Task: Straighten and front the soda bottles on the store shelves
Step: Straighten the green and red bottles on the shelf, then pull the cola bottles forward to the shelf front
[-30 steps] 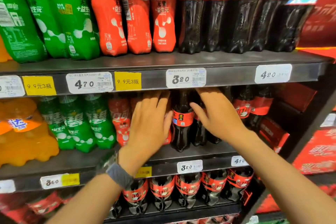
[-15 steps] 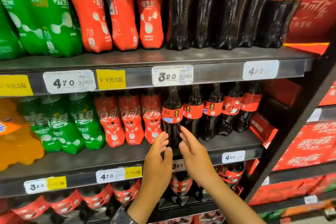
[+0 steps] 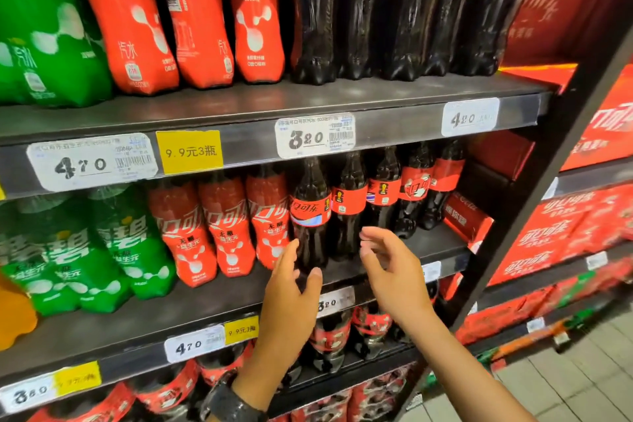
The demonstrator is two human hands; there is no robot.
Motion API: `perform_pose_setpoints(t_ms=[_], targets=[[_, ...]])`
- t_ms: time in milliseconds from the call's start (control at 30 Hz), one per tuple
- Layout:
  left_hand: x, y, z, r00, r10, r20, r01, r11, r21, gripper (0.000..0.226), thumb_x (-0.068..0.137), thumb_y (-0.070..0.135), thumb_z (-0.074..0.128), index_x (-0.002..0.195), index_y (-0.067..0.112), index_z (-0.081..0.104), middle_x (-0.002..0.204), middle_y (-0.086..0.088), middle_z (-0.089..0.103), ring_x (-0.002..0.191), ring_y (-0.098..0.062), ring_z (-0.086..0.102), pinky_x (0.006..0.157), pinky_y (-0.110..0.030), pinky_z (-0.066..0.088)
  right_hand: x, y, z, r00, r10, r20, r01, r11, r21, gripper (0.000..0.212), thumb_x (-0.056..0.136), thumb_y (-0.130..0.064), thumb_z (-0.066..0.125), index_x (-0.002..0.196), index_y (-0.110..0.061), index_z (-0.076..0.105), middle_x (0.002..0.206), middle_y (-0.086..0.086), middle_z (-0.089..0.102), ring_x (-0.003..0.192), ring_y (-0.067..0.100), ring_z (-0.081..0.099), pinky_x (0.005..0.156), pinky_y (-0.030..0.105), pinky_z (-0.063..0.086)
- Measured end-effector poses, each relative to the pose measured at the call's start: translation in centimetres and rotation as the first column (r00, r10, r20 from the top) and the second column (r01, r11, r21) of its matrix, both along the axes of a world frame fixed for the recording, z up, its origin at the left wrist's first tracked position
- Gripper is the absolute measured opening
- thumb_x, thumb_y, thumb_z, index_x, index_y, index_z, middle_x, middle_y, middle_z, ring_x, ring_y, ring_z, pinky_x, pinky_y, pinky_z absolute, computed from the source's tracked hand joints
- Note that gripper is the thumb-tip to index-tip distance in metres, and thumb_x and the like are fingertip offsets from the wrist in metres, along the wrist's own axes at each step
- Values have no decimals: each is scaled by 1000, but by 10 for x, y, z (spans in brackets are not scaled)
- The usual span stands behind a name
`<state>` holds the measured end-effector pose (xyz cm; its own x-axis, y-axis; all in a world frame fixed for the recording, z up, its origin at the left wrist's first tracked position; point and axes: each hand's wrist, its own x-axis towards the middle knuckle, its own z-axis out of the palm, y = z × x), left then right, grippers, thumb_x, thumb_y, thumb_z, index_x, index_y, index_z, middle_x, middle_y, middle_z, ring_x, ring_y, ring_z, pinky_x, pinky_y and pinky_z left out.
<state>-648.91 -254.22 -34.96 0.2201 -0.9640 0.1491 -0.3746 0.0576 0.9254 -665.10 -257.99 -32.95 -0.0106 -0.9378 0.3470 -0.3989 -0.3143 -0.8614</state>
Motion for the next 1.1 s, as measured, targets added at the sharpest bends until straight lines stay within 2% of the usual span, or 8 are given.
perform_pose_setpoints(t_ms=[100, 200, 367, 467, 633, 767, 933, 1100], targets=[[-5, 4, 8, 990, 58, 129, -50, 997, -65, 60, 93, 31, 56, 146, 31, 29, 147, 8, 36, 130, -12, 42, 106, -39, 41, -15, -16, 38, 986, -37, -161, -8, 964, -267, 30, 90, -13, 59, 120, -18, 58, 113, -9, 60, 104, 1, 58, 89, 19, 47], [-2, 1, 24, 957, 152, 248, -83, 960, -268, 57, 92, 24, 58, 144, 24, 35, 141, 8, 40, 128, -13, 43, 104, -41, 42, -26, -38, 84, 954, -66, -293, -49, 927, -371, 19, 89, -23, 61, 106, -20, 55, 98, -6, 62, 87, -4, 58, 79, 5, 40], [-14, -18, 46, 954, 245, 175, -173, 922, -347, 64, 86, 20, 65, 143, 19, 36, 137, 2, 42, 117, -23, 49, 94, -43, 48, -21, -68, 117, 889, 138, -437, -138, 990, 33, 34, 89, -37, 58, 81, -4, 66, 63, 2, 70, 56, 9, 66, 69, 27, 54], [-24, -28, 48, 913, 352, 207, -263, 895, -361, 62, 85, 24, 68, 138, 9, 40, 131, -6, 46, 119, -28, 46, 95, -47, 45, -22, -82, 121, 793, 277, -543, -213, 960, 179, 44, 93, -36, 53, 67, -6, 71, 52, -8, 67, 47, 1, 61, 51, 9, 42], [-40, -41, 56, 820, 524, 229, -408, 817, -407, 40, 80, 29, 72, 104, 9, 47, 102, -3, 41, 96, -25, 44, 85, -42, 44, -27, -94, 121, 682, 184, -708, -226, 973, 35, 55, 89, -49, 54, 45, -16, 61, 45, -5, 61, 49, 4, 57, 58, 19, 42], [-40, -38, 70, 738, 581, 343, -398, 786, -473, 34, 78, 24, 73, 89, 13, 43, 95, -2, 39, 92, -21, 38, 79, -30, 35, -32, -99, 123, 673, 196, -713, -287, 958, -8, 56, 86, -58, 52, 54, -13, 64, 55, 2, 65, 61, 16, 62, 66, 31, 49], [-3, -38, 122, 810, 396, 433, -322, 917, -235, 19, 84, 32, 66, 85, 12, 64, 52, 2, 57, 56, -6, 54, 54, -22, 35, -30, -109, 138, 730, 478, -489, -280, 861, 424, 69, 95, -48, 42, 37, -18, 64, 41, -2, 58, 46, 16, 56, 53, 24, 42], [13, -48, 156, 766, 168, 620, -241, 970, 34, 40, 87, 41, 64, 126, 34, 59, 118, -3, 67, 106, -21, 59, 77, -22, 39, -21, -106, 143, 659, 500, -562, -248, 849, 465, 66, 101, -33, 33, 44, -18, 62, 35, -8, 54, 36, 5, 47, 55, 20, 41]])
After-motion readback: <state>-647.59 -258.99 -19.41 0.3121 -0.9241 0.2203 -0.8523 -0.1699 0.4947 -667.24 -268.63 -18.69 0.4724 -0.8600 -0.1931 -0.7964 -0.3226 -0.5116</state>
